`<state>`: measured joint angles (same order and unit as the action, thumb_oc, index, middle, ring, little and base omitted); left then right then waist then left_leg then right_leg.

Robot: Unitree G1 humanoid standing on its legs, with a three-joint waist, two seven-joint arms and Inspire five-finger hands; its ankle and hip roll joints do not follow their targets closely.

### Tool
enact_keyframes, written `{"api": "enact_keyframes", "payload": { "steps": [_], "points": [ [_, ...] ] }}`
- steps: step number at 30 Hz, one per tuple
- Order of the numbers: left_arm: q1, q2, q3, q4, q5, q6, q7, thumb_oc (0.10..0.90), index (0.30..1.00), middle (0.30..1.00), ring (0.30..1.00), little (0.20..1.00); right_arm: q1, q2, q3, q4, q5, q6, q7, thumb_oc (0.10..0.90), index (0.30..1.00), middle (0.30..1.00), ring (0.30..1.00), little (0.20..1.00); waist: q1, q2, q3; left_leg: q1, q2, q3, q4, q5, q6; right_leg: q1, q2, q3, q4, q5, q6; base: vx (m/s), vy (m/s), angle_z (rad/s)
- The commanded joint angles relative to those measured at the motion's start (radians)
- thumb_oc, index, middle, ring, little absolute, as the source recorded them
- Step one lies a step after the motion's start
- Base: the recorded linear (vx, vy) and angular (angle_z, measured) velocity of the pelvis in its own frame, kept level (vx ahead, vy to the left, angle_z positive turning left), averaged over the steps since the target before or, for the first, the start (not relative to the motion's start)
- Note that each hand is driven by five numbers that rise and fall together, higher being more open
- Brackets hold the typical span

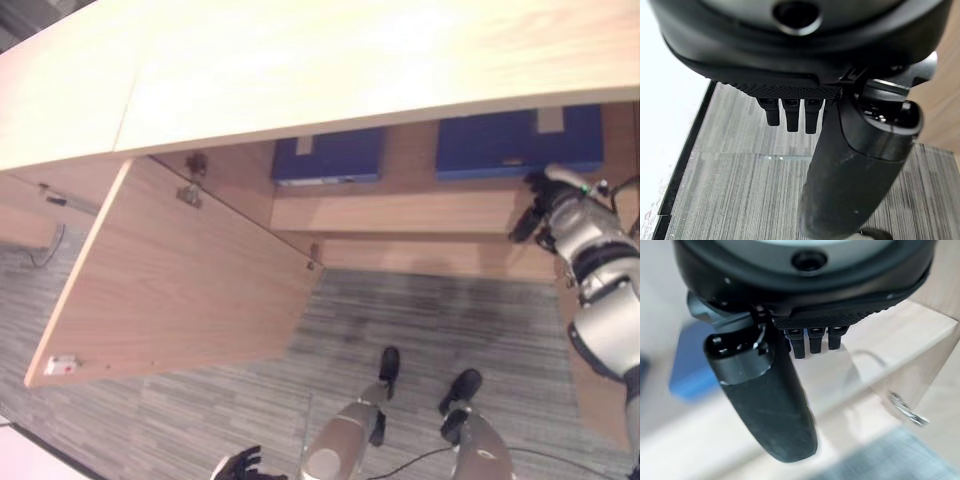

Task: Put the empty folder in the office cabinet

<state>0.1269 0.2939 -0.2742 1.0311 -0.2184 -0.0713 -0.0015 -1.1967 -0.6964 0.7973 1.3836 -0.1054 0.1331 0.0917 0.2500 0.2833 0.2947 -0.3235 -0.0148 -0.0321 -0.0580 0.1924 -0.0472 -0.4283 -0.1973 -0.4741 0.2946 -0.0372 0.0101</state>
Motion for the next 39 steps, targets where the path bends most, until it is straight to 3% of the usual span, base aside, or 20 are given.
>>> {"api": "enact_keyframes", "payload": {
  "steps": [1,7,13,16,18,19,21,23,29,30,32,35,37,39],
  "points": [
    [0.049,0.071,-0.031,0.093,0.063,0.028,-0.012,0.8,0.9,0.9,0.9,0.9,0.053,-0.055,-0.04,0.048,-0.052,-0.007,0.025,0.8,0.9,0.9,0.9,0.9,0.036,-0.039,-0.062,0.075,-0.085,0.051,-0.029,-0.092,-0.02,0.187,-0.014,0.004,-0.228,0.07,0.122,-0.02,0.107,0.08],
    [0.02,0.047,-0.009,0.171,0.132,0.053,-0.032,0.8,0.9,0.9,0.9,0.9,0.205,-0.04,-0.125,0.012,-0.043,-0.013,0.095,0.8,0.9,0.9,0.9,0.9,0.019,-0.053,-0.108,0.148,-0.091,0.062,-0.029,-0.114,-0.005,0.269,-0.025,0.008,-0.253,0.063,0.132,-0.01,0.104,-0.05],
    [0.013,0.024,0.004,0.246,0.223,0.063,-0.038,0.8,0.9,0.9,0.9,0.9,0.315,0.009,-0.174,-0.03,-0.072,-0.028,0.108,0.8,0.9,0.9,0.9,0.9,-0.032,-0.077,-0.17,0.236,-0.099,0.089,-0.029,-0.16,0.019,0.338,-0.044,0.019,-0.247,0.059,0.152,0.01,0.116,-0.24],
    [-0.002,0.015,0.021,0.262,0.241,0.066,-0.031,0.8,0.9,0.9,0.9,0.9,0.376,0.04,-0.195,-0.1,-0.073,-0.033,0.103,0.8,0.9,0.9,0.9,0.9,-0.071,-0.103,-0.19,0.267,-0.094,0.115,-0.029,-0.181,0.028,0.35,-0.044,0.035,-0.239,0.059,0.161,0.01,0.072,-0.23],
    [-0.023,0.002,0.04,0.269,0.246,0.062,-0.024,0.8,0.9,0.9,0.9,0.9,0.459,0.081,-0.243,-0.207,0.016,-0.047,0.088,0.8,0.9,0.9,0.9,0.9,-0.109,-0.12,-0.191,0.296,-0.08,0.165,-0.029,-0.197,0.035,0.342,-0.056,0.032,-0.211,0.07,0.175,-0.01,0.093,-0.57],
    [-0.022,0.003,0.04,0.269,0.246,0.062,-0.024,0.8,0.9,0.9,0.9,0.9,0.46,0.081,-0.244,-0.208,0.016,-0.047,0.088,0.8,0.9,0.9,0.9,0.9,-0.107,-0.121,-0.192,0.296,-0.08,0.167,-0.029,-0.198,0.036,0.341,-0.057,0.034,-0.209,0.069,0.176,-0.01,0.055,-0.82],
    [-0.149,-0.03,0.032,0.344,0.25,0.078,0.011,0.8,0.9,0.9,0.9,0.9,0.533,0.176,-0.253,-0.29,0.086,-0.065,0.067,0.8,0.9,0.9,0.9,0.9,-0.163,-0.157,-0.19,0.318,-0.059,0.214,-0.029,-0.212,0.041,0.336,-0.068,0.039,-0.179,0.069,0.178,0.03,-0.053,-0.77],
    [-0.177,-0.018,0.104,0.371,0.258,0.079,0.01,0.8,0.9,0.9,0.9,0.9,0.675,0.211,-0.348,-0.386,0.201,-0.087,0.03,0.8,0.9,0.9,0.9,0.9,-0.196,-0.19,-0.21,0.349,-0.032,0.254,-0.029,-0.236,0.052,0.34,-0.096,0.059,-0.139,0.079,0.179,0.07,-0.118,-1.7],
    [-0.227,0.013,0.119,0.362,0.286,0.08,0.024,0.8,0.9,0.9,0.9,0.9,0.881,0.261,-0.507,-0.499,0.361,-0.117,-0.011,0.8,0.9,0.9,0.9,0.9,-0.242,-0.212,-0.235,0.375,-0.019,0.308,-0.029,-0.26,0.057,0.372,-0.129,0.099,-0.16,0.142,0.193,0.05,-0.075,-0.68],
    [-0.27,-0.024,0.087,0.31,0.291,0.095,0.046,0.8,0.9,0.9,0.9,0.9,0.983,0.267,-0.543,-0.556,0.355,-0.1,-0.023,0.8,0.9,0.9,0.9,0.9,-0.264,-0.223,-0.254,0.376,-0.019,0.324,-0.029,-0.267,0.054,0.391,-0.118,0.116,-0.2,0.143,0.199,0.07,-0.162,-0.16],
    [-0.174,-0.072,0.085,0.209,0.278,0.079,0.064,0.8,0.9,0.9,0.9,0.9,1.022,0.253,-0.606,-0.508,0.359,-0.087,-0.044,0.8,0.9,0.9,0.9,0.9,-0.254,-0.233,-0.257,0.371,-0.009,0.334,-0.029,-0.26,0.049,0.405,-0.092,0.12,-0.244,0.12,0.193,0.03,-0.198,-0.38],
    [-0.148,-0.109,0.092,0.256,0.242,0.068,0.056,0.8,0.9,0.9,0.9,0.9,1.057,0.289,-0.628,-0.46,0.376,-0.095,-0.06,0.8,0.9,0.9,0.9,0.9,-0.263,-0.247,-0.265,0.372,0.012,0.355,-0.029,-0.251,0.036,0.406,-0.056,0.143,-0.284,0.108,0.182,0.02,-0.151,-0.55],
    [-0.168,-0.107,0.156,0.41,0.24,0.09,0.07,0.8,0.9,0.9,0.9,0.9,1.132,0.353,-0.641,-0.42,0.409,-0.104,-0.064,0.8,0.9,0.9,0.9,0.9,-0.297,-0.277,-0.281,0.385,0.039,0.386,-0.029,-0.25,0.021,0.411,-0.009,0.19,-0.322,0.097,0.166,0.06,-0.276,-0.26],
    [-0.165,-0.099,0.188,0.439,0.267,0.101,0.073,0.8,0.9,0.9,0.9,0.9,1.169,0.366,-0.65,-0.411,0.416,-0.097,-0.06,0.8,0.9,0.9,0.9,0.9,-0.316,-0.288,-0.293,0.393,0.057,0.401,-0.029,-0.248,0.013,0.411,0.017,0.21,-0.333,0.088,0.157,0.07,-0.264,-0.39]
  ]
}}
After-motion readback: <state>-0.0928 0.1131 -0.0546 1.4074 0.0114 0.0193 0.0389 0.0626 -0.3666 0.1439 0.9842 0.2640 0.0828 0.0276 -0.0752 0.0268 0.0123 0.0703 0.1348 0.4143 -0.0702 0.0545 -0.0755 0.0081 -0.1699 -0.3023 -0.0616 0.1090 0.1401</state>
